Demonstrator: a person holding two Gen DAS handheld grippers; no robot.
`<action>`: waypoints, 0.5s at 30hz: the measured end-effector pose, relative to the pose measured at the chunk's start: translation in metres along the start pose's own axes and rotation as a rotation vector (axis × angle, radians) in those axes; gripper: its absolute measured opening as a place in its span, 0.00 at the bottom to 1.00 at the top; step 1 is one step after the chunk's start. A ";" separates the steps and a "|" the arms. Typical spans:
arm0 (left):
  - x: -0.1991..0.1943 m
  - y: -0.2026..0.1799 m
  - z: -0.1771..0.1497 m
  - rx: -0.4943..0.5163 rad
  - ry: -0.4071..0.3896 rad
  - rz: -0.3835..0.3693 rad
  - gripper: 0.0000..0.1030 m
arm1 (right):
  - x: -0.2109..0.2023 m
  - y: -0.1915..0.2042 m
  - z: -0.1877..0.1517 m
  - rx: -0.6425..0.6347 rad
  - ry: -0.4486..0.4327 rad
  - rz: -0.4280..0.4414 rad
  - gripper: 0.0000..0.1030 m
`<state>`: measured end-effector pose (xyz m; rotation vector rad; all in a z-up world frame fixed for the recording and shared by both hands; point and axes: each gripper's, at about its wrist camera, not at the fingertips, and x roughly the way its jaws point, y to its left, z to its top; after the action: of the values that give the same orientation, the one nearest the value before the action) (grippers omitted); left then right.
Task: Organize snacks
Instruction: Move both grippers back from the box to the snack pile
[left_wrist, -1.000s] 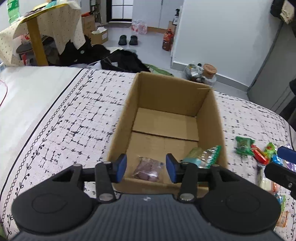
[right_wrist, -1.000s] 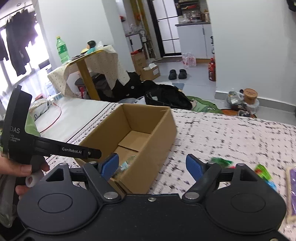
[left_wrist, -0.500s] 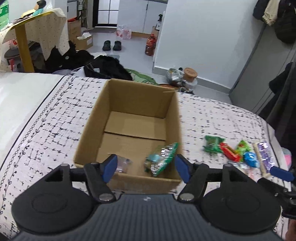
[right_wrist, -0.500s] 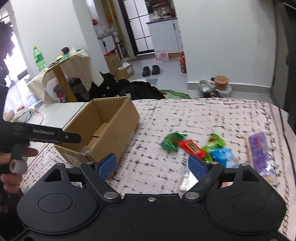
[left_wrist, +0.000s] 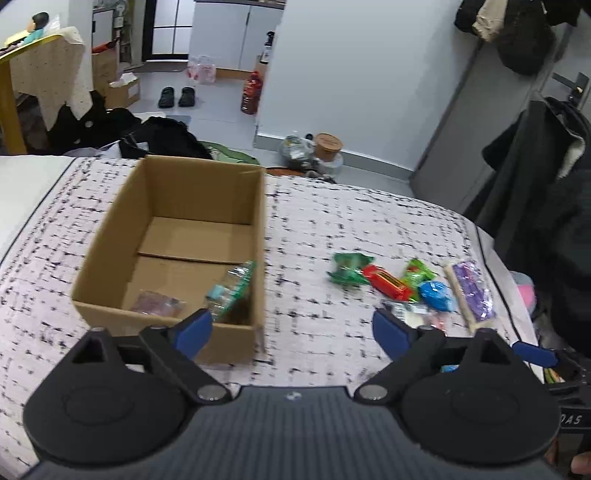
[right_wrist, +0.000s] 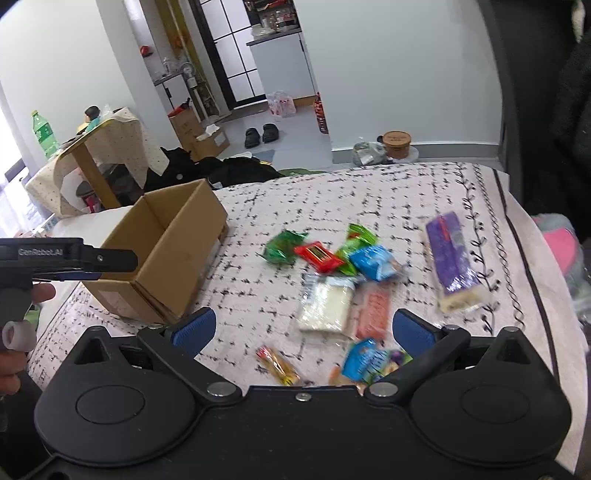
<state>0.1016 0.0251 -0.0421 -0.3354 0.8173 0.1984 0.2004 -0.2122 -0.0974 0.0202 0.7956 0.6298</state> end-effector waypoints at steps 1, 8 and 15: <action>0.000 -0.004 -0.002 0.007 0.000 -0.008 0.95 | -0.001 -0.002 -0.002 0.001 0.001 -0.003 1.00; 0.006 -0.025 -0.012 0.036 0.012 -0.064 1.00 | -0.009 -0.015 -0.013 0.027 -0.008 -0.045 1.00; 0.021 -0.045 -0.022 0.063 0.048 -0.099 1.00 | -0.010 -0.025 -0.021 0.054 0.005 -0.067 1.00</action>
<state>0.1137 -0.0238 -0.0617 -0.3218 0.8502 0.0727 0.1936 -0.2424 -0.1119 0.0411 0.8149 0.5447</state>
